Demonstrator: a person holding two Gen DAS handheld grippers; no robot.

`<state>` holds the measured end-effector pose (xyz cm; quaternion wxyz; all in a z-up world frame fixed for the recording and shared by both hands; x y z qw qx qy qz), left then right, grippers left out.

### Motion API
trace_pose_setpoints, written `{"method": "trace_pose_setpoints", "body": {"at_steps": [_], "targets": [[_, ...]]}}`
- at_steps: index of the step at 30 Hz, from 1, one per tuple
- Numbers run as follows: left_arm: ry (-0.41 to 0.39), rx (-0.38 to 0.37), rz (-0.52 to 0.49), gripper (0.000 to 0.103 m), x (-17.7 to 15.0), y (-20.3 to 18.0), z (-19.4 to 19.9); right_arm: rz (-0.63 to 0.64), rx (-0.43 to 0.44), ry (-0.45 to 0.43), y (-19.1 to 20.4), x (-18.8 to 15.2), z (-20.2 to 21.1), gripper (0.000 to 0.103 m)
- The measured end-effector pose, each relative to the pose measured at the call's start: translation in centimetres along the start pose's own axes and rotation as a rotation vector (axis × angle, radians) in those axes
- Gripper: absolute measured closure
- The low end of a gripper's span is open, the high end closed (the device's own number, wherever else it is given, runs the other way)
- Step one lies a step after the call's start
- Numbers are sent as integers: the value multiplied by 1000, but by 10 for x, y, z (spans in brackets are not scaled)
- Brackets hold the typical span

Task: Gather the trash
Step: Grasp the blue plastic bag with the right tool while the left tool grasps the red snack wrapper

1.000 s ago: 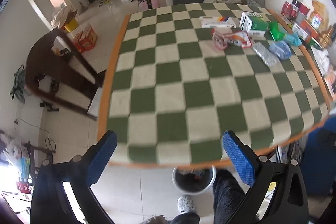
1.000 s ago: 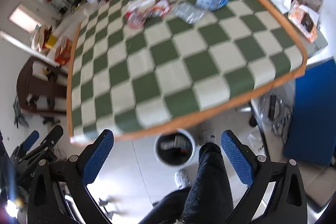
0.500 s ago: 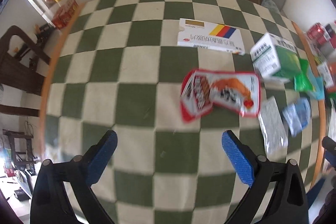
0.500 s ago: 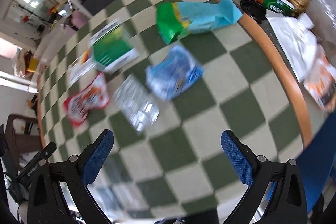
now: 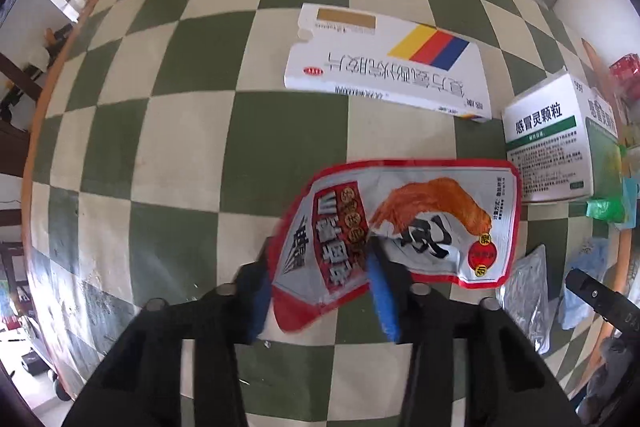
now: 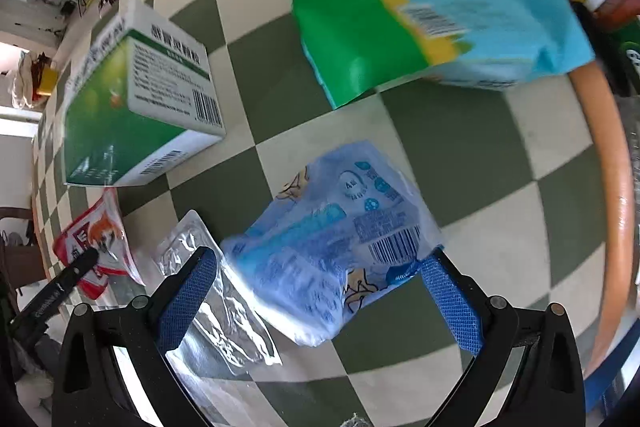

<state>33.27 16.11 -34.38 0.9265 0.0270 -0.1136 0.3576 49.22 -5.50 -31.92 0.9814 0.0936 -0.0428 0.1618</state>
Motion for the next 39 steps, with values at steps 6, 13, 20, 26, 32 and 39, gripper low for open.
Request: {"method": "trace_pose_setpoints", "body": {"at_steps": [6,13,20,26,32,39], "targets": [[-23,-19,46,103,1,2,15,-4,-27,-43,-2,5,1,32],[-92,-24,50,103,-3,10,53,-5,17,-65,-5,11,16,66],[-132,-25,9,103,-26,26,84,8,79,-113,4,3,40,85],[-160,-21,-4,103,-33,21,97,33,155,-122,18,-16,56,86],[-202,-23,-20,103,-57,34,125,63,199,-129,30,-55,71,87],[-250,-40,-53,103,-105,56,160,101,231,-173,49,-123,105,87]]}}
Point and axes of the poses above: each gripper's, at about its wrist camera, not at the fingertips, and z roughly against the way its jaws point, y to its left, x to its top, the point moved 5 cm from there along -z, roughly the way its jaws point, and after that the axes turned 4 degrees about -y, right-handed, at the moved point
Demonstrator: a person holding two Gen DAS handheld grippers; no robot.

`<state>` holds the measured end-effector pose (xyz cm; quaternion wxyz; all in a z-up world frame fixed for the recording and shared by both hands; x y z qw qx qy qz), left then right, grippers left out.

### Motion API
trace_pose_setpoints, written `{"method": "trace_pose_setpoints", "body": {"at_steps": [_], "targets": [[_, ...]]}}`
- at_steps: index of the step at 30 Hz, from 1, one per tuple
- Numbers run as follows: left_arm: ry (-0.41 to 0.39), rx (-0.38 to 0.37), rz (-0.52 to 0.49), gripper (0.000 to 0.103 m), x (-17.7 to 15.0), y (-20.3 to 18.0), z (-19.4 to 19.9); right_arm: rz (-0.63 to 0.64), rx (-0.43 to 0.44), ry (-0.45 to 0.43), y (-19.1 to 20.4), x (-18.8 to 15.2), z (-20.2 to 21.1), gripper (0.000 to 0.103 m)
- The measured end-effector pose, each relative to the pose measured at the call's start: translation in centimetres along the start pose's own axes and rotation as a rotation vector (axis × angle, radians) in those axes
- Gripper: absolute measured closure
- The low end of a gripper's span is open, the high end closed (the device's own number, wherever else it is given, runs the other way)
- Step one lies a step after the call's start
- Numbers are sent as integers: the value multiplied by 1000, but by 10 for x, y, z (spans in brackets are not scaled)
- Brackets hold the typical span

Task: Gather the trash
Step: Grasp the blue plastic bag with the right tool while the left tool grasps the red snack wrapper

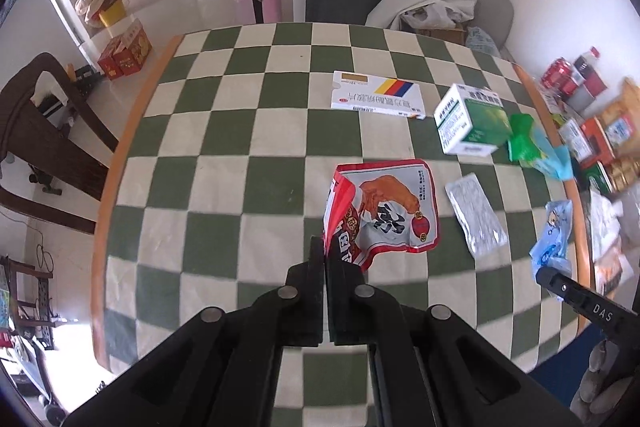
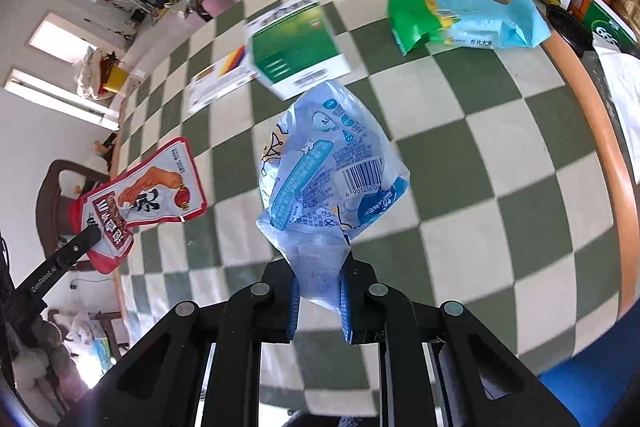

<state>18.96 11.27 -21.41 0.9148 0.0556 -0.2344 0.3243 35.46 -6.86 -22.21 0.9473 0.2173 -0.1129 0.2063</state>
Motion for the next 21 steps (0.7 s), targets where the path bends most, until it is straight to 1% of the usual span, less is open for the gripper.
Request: {"method": "trace_pose_setpoints", "body": {"at_steps": [1,7,10,12,13,16,21], "targets": [[-7,-5,-7,103,-8,3,7,4,2,-6,3,-6,5,87],[-41,-46,-52,103,-67,30,49,11,5,-72,27,-76,50,87],[-45,-76,-65,103,-102,49,70,13,-11,-102,41,-121,69,87],[-42,-90,-79,103,-127,61,83,7,-21,-118,50,-158,83,87],[-36,-94,-89,103,-143,68,91,6,-22,-122,53,-170,88,87],[-7,-99,-107,103,-178,83,103,-13,-24,-123,63,-228,103,87],[74,-95,-114,103,-244,109,108,-46,-10,-58,72,-313,102,87]]}}
Point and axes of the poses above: each gripper's, at about its wrist camera, not at the fingertips, and z roughly against the way its jaws point, y to its left, x to its top, the point moved 5 cm from there along -z, roughly the way its jaws point, and after that the axes turned 4 degrees about -y, right-handed, at the moved point
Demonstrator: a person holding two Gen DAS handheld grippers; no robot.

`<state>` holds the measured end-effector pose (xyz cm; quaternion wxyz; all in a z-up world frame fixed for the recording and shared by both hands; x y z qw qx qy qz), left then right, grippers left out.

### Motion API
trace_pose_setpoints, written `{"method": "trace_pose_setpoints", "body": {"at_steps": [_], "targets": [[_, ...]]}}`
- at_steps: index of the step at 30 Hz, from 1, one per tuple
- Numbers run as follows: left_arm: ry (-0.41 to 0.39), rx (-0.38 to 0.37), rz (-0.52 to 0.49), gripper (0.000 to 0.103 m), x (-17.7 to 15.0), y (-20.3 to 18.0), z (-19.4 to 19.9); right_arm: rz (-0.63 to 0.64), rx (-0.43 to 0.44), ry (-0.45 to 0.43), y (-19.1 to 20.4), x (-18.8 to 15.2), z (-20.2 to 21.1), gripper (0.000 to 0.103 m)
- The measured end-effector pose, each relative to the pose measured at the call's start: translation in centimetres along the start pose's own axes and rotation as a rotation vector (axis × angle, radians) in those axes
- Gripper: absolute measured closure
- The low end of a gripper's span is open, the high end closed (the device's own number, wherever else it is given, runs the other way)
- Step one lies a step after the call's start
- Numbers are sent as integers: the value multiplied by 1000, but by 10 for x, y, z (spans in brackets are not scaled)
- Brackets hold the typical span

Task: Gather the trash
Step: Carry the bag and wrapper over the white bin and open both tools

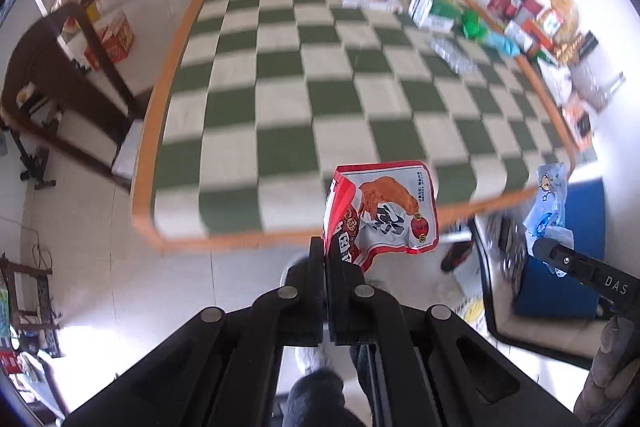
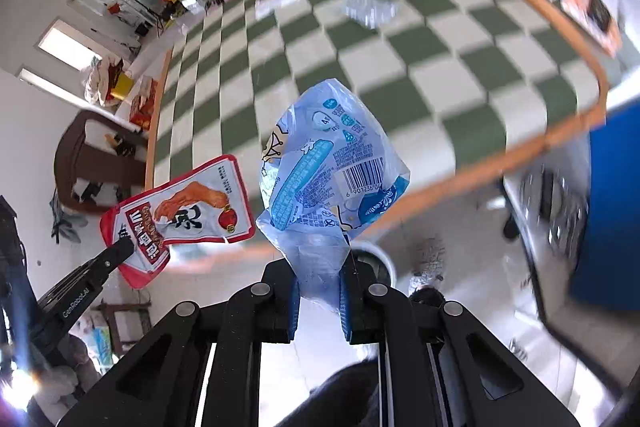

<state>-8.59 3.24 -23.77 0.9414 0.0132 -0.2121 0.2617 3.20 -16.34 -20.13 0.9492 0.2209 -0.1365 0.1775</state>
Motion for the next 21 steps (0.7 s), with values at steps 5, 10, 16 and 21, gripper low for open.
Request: {"method": "trace_pose_setpoints", "body": {"at_steps": [5,10,16,21], "targets": [[110,0,48,103,-60,12,-29,8,-1,112,-5,-71,-25,87],[224,11,86,103,-105,19,-98,31,-30,225,-25,-121,-79,87],[370,-1,173,103,-155,30,-222,40,-27,346,-64,-169,-184,87],[461,6,201,103,-197,36,-329,52,-23,426,-97,-202,-292,87]]}}
Point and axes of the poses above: each gripper's, at about its wrist camera, not at the fingertips, and z roughly against the way its jaws point, y to its left, x to its top, the point moved 5 cm from there along -z, roughly the way its jaws point, and after that the axes turned 4 degrees about -y, right-handed, at the moved point
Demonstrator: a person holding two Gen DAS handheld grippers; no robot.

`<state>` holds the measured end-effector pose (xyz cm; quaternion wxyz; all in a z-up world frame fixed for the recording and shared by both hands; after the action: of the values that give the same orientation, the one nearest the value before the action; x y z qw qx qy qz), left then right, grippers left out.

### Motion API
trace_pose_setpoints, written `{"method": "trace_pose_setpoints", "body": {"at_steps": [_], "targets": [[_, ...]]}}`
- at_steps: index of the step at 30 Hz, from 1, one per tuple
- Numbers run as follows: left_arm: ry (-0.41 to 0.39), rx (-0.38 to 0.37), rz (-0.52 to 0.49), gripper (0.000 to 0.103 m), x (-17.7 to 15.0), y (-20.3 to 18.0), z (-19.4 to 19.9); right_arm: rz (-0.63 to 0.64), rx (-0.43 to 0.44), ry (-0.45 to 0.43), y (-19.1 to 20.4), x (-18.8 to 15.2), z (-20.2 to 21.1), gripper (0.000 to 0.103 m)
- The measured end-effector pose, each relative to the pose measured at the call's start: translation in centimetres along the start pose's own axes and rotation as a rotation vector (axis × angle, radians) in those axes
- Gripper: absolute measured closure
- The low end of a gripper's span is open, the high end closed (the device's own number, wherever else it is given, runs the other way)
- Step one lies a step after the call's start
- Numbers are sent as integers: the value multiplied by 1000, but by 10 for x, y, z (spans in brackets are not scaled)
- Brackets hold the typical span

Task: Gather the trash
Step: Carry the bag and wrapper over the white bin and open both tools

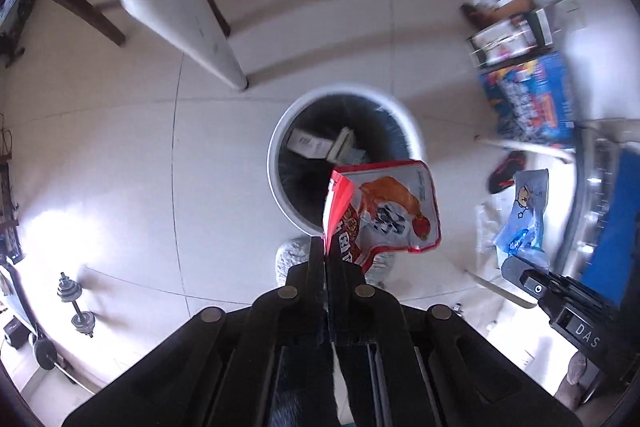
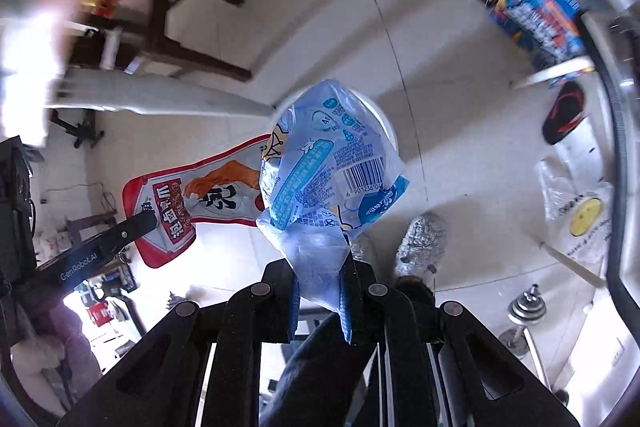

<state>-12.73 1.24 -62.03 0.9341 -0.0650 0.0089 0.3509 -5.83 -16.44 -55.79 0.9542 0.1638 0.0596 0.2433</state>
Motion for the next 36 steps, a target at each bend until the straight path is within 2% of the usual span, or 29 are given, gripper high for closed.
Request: {"method": "trace_pose_setpoints", "body": {"at_steps": [7,11,13,15,16,17,18,20,22,24,29,36], "targets": [[72,19,-8,102,16,10,-93,39,10,106,-27,23,-152,87],[84,29,-9,95,22,21,-118,59,-4,129,-36,30,-204,84],[90,30,7,95,23,27,-123,64,-14,138,-37,31,-222,75],[90,43,4,94,23,29,-124,68,-31,146,-37,29,-232,48],[87,55,4,90,22,31,-122,68,-38,146,-37,30,-235,44],[79,62,1,73,22,33,-120,70,-46,144,-38,30,-237,34],[63,73,0,43,21,35,-115,72,-58,141,-38,30,-238,18],[29,97,1,14,21,38,-107,76,-82,132,-40,31,-234,5],[8,120,-1,12,20,42,-100,78,-122,114,-39,31,-226,1],[4,141,-10,0,16,44,-93,76,-158,92,-40,30,-217,0],[-11,184,-37,0,6,41,-72,76,-228,46,-40,28,-187,0],[-35,207,-44,0,-16,35,-24,66,-253,16,-26,15,-142,0]]}}
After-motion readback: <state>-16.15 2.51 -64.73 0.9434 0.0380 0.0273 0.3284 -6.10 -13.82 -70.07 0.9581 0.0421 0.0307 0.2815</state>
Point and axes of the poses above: each gripper's, at about its wrist camera, not at the fingertips, and z roughly against the way its jaws point, y to its left, x to its top, the point moved 5 cm from there along -z, roughly the way its jaws point, and after that the axes turned 4 degrees about -y, right-handed, at the moved point
